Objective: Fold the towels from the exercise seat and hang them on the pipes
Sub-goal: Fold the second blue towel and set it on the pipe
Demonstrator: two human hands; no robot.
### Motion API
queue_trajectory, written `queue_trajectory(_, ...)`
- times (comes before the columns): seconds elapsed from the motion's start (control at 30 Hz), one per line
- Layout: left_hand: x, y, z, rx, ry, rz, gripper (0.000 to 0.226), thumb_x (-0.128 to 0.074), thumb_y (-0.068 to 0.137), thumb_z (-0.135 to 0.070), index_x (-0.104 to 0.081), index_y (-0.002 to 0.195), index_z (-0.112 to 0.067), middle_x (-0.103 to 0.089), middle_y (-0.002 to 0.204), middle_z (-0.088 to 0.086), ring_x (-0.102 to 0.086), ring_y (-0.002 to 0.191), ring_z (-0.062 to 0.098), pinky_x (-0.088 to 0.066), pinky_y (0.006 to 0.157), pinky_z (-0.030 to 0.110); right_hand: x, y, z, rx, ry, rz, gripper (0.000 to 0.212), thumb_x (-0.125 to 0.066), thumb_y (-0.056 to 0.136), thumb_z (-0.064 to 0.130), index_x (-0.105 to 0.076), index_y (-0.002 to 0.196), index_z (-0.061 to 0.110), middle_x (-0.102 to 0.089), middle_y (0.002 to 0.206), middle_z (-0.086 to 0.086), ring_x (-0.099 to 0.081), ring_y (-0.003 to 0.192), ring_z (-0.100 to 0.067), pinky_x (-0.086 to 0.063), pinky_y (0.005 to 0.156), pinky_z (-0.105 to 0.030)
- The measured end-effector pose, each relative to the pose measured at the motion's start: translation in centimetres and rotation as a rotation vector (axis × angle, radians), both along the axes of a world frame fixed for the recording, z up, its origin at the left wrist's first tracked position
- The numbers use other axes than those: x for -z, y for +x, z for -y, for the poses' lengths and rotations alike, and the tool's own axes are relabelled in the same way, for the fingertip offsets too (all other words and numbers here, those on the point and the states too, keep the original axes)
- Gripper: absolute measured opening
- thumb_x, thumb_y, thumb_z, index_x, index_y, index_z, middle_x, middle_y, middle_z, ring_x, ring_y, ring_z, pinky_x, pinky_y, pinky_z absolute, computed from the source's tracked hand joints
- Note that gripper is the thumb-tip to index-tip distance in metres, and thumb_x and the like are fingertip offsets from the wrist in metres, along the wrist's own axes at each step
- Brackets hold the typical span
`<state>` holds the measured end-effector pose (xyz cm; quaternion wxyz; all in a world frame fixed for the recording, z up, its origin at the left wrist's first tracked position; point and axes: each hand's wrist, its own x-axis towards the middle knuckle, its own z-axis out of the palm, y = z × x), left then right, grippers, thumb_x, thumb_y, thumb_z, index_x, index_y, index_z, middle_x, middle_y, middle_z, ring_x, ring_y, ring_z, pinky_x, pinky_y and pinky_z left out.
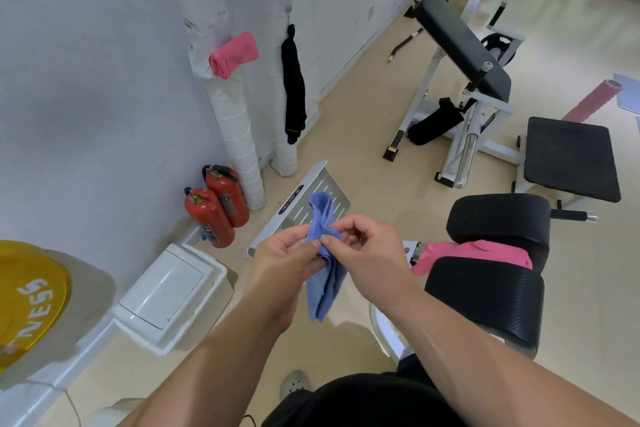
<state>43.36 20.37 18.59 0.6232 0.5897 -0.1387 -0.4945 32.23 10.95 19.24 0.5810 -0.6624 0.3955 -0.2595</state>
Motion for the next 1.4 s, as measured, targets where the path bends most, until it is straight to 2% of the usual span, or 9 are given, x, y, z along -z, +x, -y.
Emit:
queue_trajectory(0.13, 0.2, 0.4, 0.1, -0.004, -0.014, 0.008, 0.031, -0.044, 0.101, 0.005, -0.072, 0.115, 0.0, -0.075, 0.109, 0.025, -0.071, 0.11, 0.039, -0.051, 0.106, 0.051, 0.9, -0.2, -0.4, -0.028, -0.163, -0.044, 0.014, -0.077, 0.084, 0.004, -0.077, 0.084, 0.018, -0.063, 0.08, 0.008, -0.059, 0.071, -0.003, -0.047, 0.068, -0.016)
queue_trajectory(0.33, -0.5, 0.7, 0.3, 0.053, -0.048, 0.034, 0.038, -0.041, 0.098, 0.009, -0.077, 0.101, -0.001, -0.075, 0.103, 0.027, -0.074, 0.101, 0.036, -0.06, 0.085, 0.033, 1.9, 0.0, -0.6, -0.107, -0.458, -0.028, 0.016, -0.071, 0.086, 0.018, -0.081, 0.098, 0.016, -0.065, 0.087, 0.008, -0.065, 0.081, -0.01, -0.054, 0.074, -0.032)
queue_trajectory(0.47, -0.3, 0.8, 0.3, 0.103, -0.045, 0.083, 0.035, -0.042, 0.098, 0.005, -0.076, 0.102, -0.002, -0.072, 0.105, 0.031, -0.069, 0.108, 0.045, -0.055, 0.101, 0.05, 2.0, 0.2, -0.6, -0.088, -0.514, 0.019, 0.014, -0.07, 0.089, 0.014, -0.081, 0.097, 0.014, -0.067, 0.089, 0.007, -0.066, 0.086, -0.01, -0.056, 0.075, -0.036)
queue_trajectory(0.73, -0.1, 1.5, -0.1, 0.089, -0.032, -0.01, 0.03, -0.05, 0.096, 0.001, -0.079, 0.092, -0.005, -0.076, 0.101, 0.025, -0.073, 0.102, 0.036, -0.058, 0.09, 0.041, 1.8, 0.1, -0.3, -0.153, -0.635, -0.049, 0.02, -0.06, 0.091, 0.019, -0.078, 0.099, 0.019, -0.072, 0.092, 0.011, -0.063, 0.091, -0.011, -0.052, 0.083, -0.037)
queue_trajectory(0.9, -0.1, 2.5, 0.0, 0.111, 0.035, 0.165, 0.016, -0.064, 0.094, 0.0, -0.076, 0.103, -0.005, -0.079, 0.097, 0.017, -0.076, 0.097, 0.03, -0.059, 0.093, 0.043, 0.9, 0.0, 0.4, -0.278, -0.291, -0.059, 0.037, -0.051, 0.093, -0.004, -0.06, 0.115, 0.024, -0.071, 0.101, 0.01, -0.066, 0.095, -0.012, -0.051, 0.088, -0.027)
queue_trajectory(1.0, -0.5, 3.5, 0.3, 0.153, 0.069, 0.336, 0.03, -0.055, 0.094, 0.01, -0.076, 0.098, -0.011, -0.08, 0.091, 0.012, -0.074, 0.083, 0.016, -0.058, 0.084, 0.035, 1.1, 0.2, 2.3, -0.235, -0.429, -0.178, 0.039, -0.063, 0.087, 0.005, -0.066, 0.115, 0.033, -0.05, 0.117, 0.011, -0.055, 0.1, -0.009, -0.048, 0.086, -0.025)
queue_trajectory(1.17, -1.7, 5.9, 0.4, 0.223, 0.037, 0.608, 0.025, -0.059, 0.09, -0.006, -0.077, 0.091, -0.024, -0.075, 0.088, 0.008, -0.063, 0.076, 0.012, -0.05, 0.073, 0.032, 0.6, -0.3, 6.4, -0.482, -0.602, -0.413, 0.013, -0.079, 0.084, 0.032, -0.073, 0.096, 0.029, -0.04, 0.147, -0.003, -0.037, 0.137, -0.02, -0.032, 0.109, -0.033)
queue_trajectory(1.27, -2.2, 7.3, 0.2, 0.261, 0.018, 0.701, 0.032, -0.056, 0.094, 0.0, -0.076, 0.088, -0.024, -0.075, 0.083, 0.002, -0.063, 0.074, 0.01, -0.052, 0.072, 0.033, -0.8, -0.6, 7.9, -0.553, -0.665, -0.45, 0.012, -0.071, 0.09, 0.035, -0.069, 0.084, 0.025, -0.052, 0.138, -0.003, -0.046, 0.132, -0.022, -0.037, 0.106, -0.036)
queue_trajectory(1.4, -2.6, 8.2, 0.3, 0.281, 0.034, 0.682, 0.033, -0.051, 0.097, 0.006, -0.073, 0.091, -0.018, -0.066, 0.062, -0.017, -0.05, 0.049, -0.003, -0.039, 0.052, 0.012, -3.3, -0.8, 8.2, -0.565, -0.592, -0.4, 0.024, -0.056, 0.101, 0.033, -0.053, 0.079, 0.023, -0.056, 0.083, 0.011, -0.053, 0.081, -0.011, -0.042, 0.071, -0.028)
